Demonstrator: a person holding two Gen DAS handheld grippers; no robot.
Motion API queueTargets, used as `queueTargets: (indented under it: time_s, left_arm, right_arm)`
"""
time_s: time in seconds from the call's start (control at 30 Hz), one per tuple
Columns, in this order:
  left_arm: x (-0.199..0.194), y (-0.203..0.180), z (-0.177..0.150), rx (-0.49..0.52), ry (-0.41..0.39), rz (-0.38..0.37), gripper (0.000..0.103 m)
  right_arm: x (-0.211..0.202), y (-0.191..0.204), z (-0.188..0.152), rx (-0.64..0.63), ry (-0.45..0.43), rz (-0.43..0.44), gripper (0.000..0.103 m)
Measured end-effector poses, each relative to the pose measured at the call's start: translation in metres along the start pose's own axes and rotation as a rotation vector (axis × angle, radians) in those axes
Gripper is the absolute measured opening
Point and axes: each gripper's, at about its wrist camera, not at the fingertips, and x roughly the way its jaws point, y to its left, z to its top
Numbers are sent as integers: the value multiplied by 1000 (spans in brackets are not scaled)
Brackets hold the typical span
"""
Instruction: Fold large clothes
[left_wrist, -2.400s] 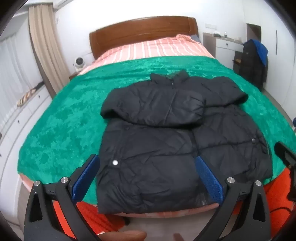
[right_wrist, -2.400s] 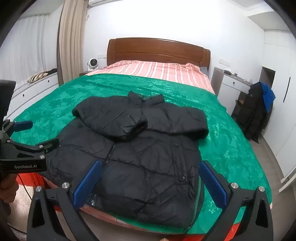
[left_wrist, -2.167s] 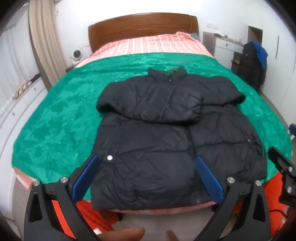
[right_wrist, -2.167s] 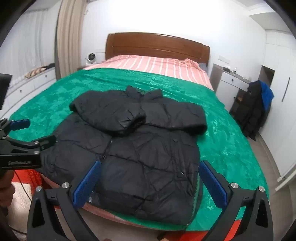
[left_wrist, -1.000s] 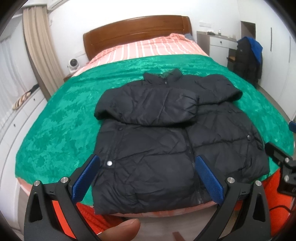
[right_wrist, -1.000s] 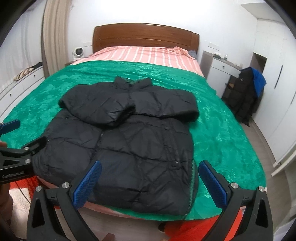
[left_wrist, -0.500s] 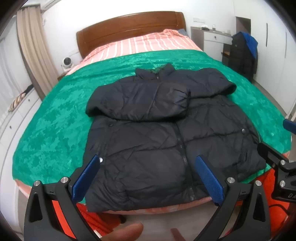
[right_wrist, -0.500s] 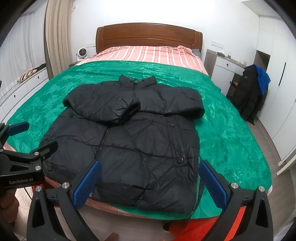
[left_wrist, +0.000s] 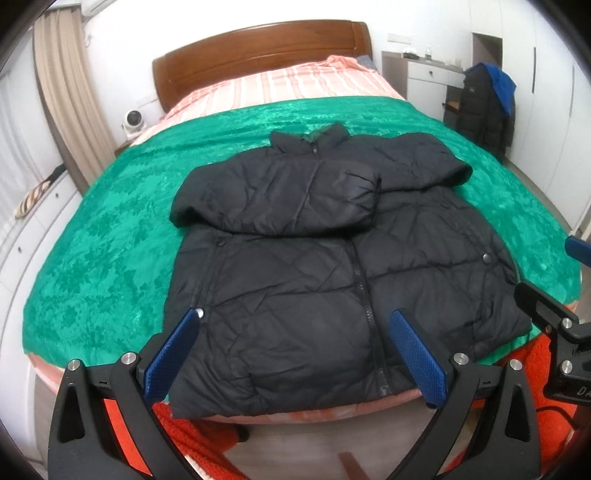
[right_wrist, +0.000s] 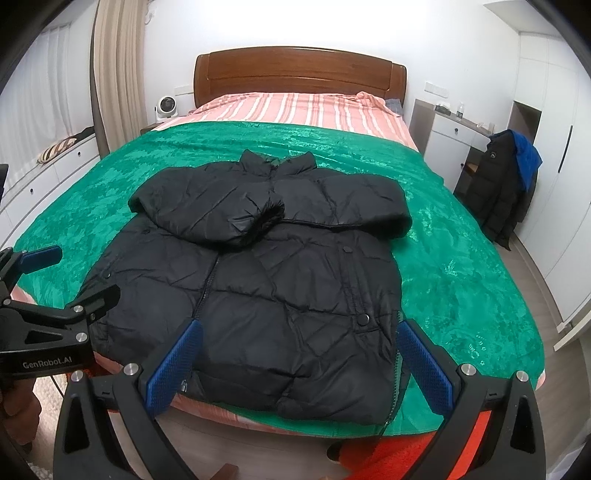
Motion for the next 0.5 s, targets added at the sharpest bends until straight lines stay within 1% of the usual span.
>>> queueTargets:
  time_s: [0.5]
  left_arm:
    - [-2,-1,0,-3,-4,-4,103]
  right_arm:
    - [0,-2,-1,5,1,13,103]
